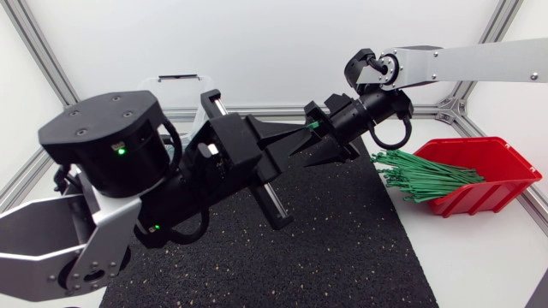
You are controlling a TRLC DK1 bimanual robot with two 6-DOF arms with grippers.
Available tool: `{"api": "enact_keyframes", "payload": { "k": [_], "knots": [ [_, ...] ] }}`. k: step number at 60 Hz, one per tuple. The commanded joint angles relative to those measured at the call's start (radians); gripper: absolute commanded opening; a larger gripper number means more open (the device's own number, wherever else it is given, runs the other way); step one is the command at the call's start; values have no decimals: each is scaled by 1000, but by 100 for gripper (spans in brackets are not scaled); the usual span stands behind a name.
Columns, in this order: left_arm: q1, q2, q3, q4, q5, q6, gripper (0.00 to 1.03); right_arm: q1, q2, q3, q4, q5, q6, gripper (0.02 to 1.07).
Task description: Take a green cable tie from the red box, thread the tail through the head to close it, then place it in the transparent bin on the left.
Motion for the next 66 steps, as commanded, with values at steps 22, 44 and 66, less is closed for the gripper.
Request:
{"api": "enact_keyframes", "payload": {
  "k": [22, 44, 66],
  "knots": [
    [-24, 95, -46, 129, -35, 110, 3, 28, 57, 3, -16, -26, 25, 68],
    [-36, 91, -49, 136, -39, 108, 3, 70, 166, 45, 8, -32, 49, 68],
    [-38, 80, -66, 141, -40, 108, 3, 85, 214, 48, 69, -52, 104, 61]
  ]
}}
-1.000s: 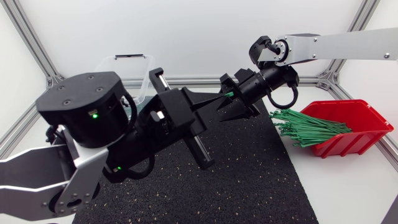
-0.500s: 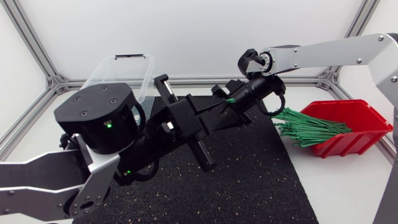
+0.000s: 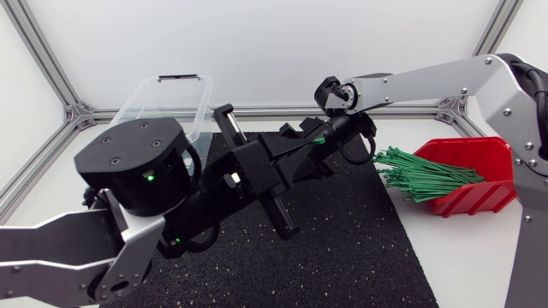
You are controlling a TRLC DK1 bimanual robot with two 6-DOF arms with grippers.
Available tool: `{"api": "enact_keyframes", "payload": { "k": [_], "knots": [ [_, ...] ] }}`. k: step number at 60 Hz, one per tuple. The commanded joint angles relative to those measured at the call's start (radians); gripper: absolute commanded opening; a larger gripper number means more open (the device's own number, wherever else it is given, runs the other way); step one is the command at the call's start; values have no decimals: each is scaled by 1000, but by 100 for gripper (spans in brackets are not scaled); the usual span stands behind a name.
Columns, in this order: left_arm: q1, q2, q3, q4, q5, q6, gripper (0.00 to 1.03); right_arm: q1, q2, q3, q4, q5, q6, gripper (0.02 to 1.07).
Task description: Take a green cable tie from the red box, thread the tail through the head to close it, then place it in the transparent bin on the left.
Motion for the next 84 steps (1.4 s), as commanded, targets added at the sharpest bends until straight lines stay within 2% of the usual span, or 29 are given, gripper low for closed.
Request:
{"api": "enact_keyframes", "payload": {
  "k": [1, 6, 11, 23, 26, 31, 41, 44, 54, 61, 84],
  "knots": [
    [-8, -2, -31, 21, -5, 17, 3, 5, 52, 13, 9, -6, 43, 61],
    [-10, -8, -35, 21, -5, 14, 3, 13, 69, 13, 18, -12, 47, 60],
    [-13, -13, -42, 21, -5, 11, 3, 15, 78, 13, 46, -15, 69, 52],
    [-14, -20, -48, 21, -5, 9, 3, 25, 78, 27, 52, -21, 84, 52],
    [-16, -20, -49, 21, -5, 8, 3, 24, 80, 31, 52, -23, 87, 48],
    [-20, -25, -54, 21, -5, 8, 3, 24, 77, 34, 52, -30, 89, 48],
    [-20, -29, -62, 21, -5, 8, 3, 9, 58, 30, 98, -40, 118, 29],
    [-20, -34, -65, 21, -5, 8, 3, 5, 58, 30, 107, -40, 119, 26],
    [-22, -51, -68, 21, -5, -9, 3, 7, 57, 28, 135, -41, 124, 26],
    [-23, -60, -75, 19, -5, -21, 3, 10, 55, 33, 150, -50, 127, 18],
    [-23, -85, -94, 12, -5, -55, 3, 12, 37, 31, 221, -70, 132, 14]
  ]
}}
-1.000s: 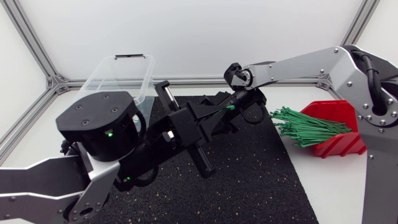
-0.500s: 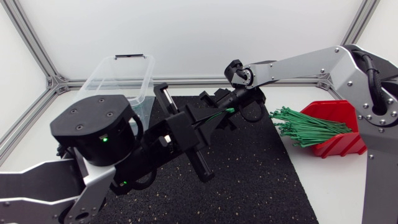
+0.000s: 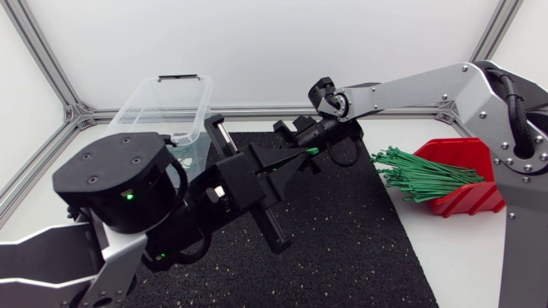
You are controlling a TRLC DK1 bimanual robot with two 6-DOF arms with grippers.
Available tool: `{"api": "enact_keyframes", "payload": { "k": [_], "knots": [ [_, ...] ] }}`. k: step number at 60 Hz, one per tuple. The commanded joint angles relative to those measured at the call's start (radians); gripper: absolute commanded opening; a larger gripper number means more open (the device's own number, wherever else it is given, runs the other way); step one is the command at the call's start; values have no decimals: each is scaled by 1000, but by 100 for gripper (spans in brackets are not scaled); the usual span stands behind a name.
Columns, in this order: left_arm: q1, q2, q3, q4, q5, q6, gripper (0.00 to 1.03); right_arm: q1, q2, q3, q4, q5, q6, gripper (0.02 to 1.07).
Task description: Take a green cable tie from the red box, thread the tail through the head to close it, then place it in the transparent bin on the left.
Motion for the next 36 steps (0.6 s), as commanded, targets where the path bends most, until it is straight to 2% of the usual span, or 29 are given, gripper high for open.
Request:
{"api": "enact_keyframes", "payload": {
  "k": [1, 10, 13, 16, 24, 28, 36],
  "knots": [
    [-10, -25, -30, 8, -5, -25, 3, 0, -20, 15, 19, -16, 29, 14],
    [2, -49, -14, -44, 0, -88, 3, 1, -51, -23, 89, -27, 18, 9],
    [16, -57, -7, -65, 13, -117, 3, 3, -66, -37, 105, -27, 16, 9],
    [52, -66, 19, -130, 55, -180, 3, 3, -80, -49, 121, -27, 12, 9],
    [160, -77, 102, -285, 198, -323, 3, 7, -131, -98, 182, -4, 1, 8],
    [240, -74, 162, -380, 336, -412, 3, 10, -149, -121, 201, 4, -16, 8],
    [341, -55, 223, -463, 524, -512, 3, 18, -187, -156, 204, 39, -114, 8]
  ]
}}
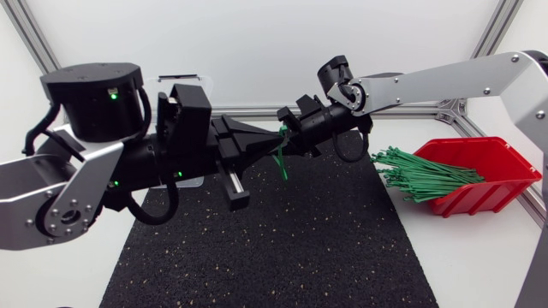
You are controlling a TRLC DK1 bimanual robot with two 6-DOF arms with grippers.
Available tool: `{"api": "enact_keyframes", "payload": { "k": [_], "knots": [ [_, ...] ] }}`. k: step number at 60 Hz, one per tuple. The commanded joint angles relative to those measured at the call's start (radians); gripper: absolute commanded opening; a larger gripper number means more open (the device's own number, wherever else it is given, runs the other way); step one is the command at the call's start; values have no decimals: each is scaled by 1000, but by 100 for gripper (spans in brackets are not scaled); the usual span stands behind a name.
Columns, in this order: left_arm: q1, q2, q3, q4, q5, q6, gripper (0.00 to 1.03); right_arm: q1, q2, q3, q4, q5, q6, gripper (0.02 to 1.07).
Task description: Take a green cable tie from the red box, thread the tail through the head to close it, then place it in the transparent bin on the left.
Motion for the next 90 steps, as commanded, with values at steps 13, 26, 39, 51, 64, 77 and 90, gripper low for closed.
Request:
{"api": "enact_keyframes", "payload": {
  "k": [13, 26, 39, 51, 64, 77, 90],
  "knots": [
    [113, 34, 68, -76, 262, -143, 3, 18, -134, -134, 103, 58, -136, 8],
    [152, 68, 86, -148, 457, -165, 3, 18, -252, -263, 268, 135, -171, 8],
    [199, 123, 101, -198, 633, -165, 3, 19, -354, -392, 361, 152, -294, 8],
    [210, 195, 135, -208, 680, -148, 3, 22, -436, -499, 459, 168, -404, 8],
    [196, 255, 184, -219, 705, -140, 3, 44, -539, -632, 574, 225, -550, 8],
    [166, 303, 216, -237, 711, -132, 3, 58, -599, -755, 720, 251, -661, 8],
    [146, 323, 218, -285, 710, -82, 3, 13, -597, -812, 806, 242, -792, 8]
  ]
}}
